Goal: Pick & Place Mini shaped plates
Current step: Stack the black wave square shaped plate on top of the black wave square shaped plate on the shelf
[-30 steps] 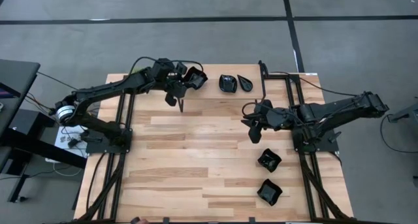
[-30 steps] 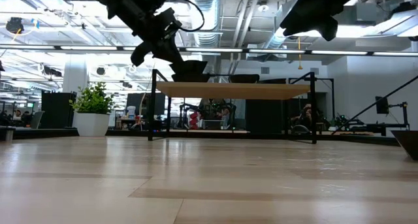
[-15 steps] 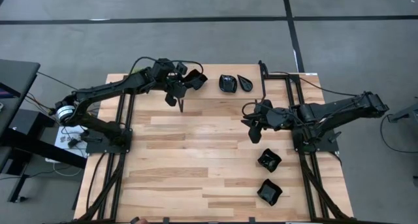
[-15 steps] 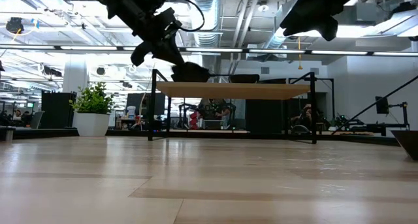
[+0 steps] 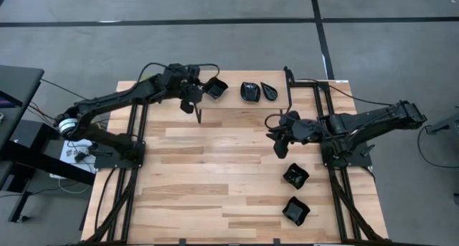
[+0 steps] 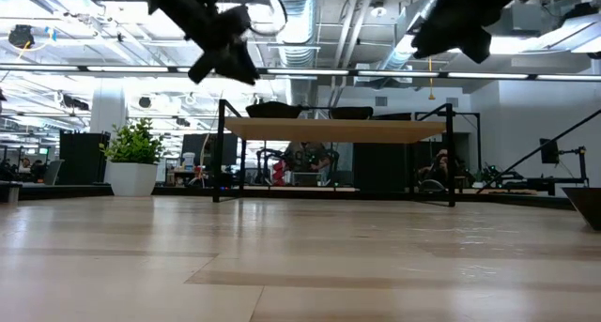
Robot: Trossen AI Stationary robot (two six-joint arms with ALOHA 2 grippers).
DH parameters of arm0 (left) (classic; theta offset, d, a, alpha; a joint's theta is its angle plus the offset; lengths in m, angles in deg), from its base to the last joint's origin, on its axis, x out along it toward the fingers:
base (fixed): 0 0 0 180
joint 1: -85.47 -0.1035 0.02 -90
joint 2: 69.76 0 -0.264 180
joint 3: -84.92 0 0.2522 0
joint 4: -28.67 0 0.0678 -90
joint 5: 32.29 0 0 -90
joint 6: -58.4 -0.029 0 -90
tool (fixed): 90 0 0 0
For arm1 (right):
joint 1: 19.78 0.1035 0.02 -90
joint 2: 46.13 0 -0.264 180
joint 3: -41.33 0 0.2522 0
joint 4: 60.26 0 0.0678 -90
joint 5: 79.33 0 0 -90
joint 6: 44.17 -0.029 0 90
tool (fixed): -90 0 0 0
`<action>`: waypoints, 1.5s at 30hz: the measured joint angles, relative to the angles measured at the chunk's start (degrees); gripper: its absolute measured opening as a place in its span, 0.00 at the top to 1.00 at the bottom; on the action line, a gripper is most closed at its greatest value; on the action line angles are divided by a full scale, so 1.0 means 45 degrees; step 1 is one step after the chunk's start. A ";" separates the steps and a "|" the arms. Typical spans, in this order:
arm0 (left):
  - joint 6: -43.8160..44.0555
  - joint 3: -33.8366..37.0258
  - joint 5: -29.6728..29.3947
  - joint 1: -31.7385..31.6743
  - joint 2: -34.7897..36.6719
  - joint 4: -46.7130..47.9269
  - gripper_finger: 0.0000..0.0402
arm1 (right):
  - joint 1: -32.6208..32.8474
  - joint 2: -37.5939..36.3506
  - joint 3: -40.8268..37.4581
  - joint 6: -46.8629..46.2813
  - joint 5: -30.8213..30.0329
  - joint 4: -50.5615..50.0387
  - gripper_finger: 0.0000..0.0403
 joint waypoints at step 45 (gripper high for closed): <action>1.8215 0.5290 -0.0285 0.8497 0.2604 -0.5446 0.78 | 0.4872 -0.3594 -0.3667 -0.5903 0.2096 -0.4675 0.76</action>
